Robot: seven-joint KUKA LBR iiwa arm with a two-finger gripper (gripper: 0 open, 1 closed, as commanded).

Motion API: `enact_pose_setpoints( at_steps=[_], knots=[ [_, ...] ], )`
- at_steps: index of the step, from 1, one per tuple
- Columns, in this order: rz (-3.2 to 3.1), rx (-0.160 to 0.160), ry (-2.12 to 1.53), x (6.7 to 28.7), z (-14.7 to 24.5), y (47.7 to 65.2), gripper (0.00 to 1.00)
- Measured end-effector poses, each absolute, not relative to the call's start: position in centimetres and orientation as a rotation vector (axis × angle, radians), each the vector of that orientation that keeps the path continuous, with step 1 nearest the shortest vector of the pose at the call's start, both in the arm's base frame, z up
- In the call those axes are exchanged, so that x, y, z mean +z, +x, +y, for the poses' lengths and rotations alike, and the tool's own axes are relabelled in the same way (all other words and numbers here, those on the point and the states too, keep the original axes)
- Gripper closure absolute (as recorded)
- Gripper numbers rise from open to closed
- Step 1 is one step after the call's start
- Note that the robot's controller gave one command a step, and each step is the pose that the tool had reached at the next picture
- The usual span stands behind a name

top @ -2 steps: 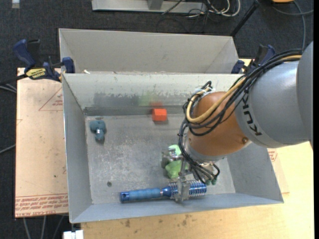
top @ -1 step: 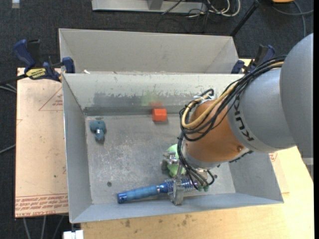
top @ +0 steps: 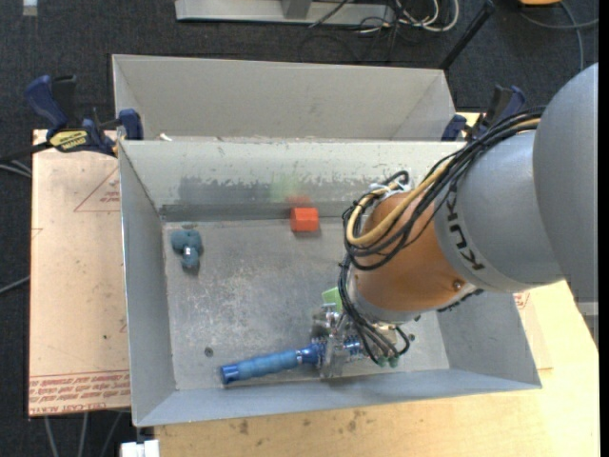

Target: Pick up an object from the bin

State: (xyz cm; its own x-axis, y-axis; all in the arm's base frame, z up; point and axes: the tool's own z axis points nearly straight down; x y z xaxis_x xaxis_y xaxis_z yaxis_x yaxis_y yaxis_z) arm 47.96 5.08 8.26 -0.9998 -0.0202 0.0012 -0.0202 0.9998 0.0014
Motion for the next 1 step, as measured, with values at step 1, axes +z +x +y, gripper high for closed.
enact_pose_setpoints(
  at_steps=[1],
  knots=[
    [-3.150,-0.007,0.056,21.14,12.84,51.16,1.00]
  ],
)
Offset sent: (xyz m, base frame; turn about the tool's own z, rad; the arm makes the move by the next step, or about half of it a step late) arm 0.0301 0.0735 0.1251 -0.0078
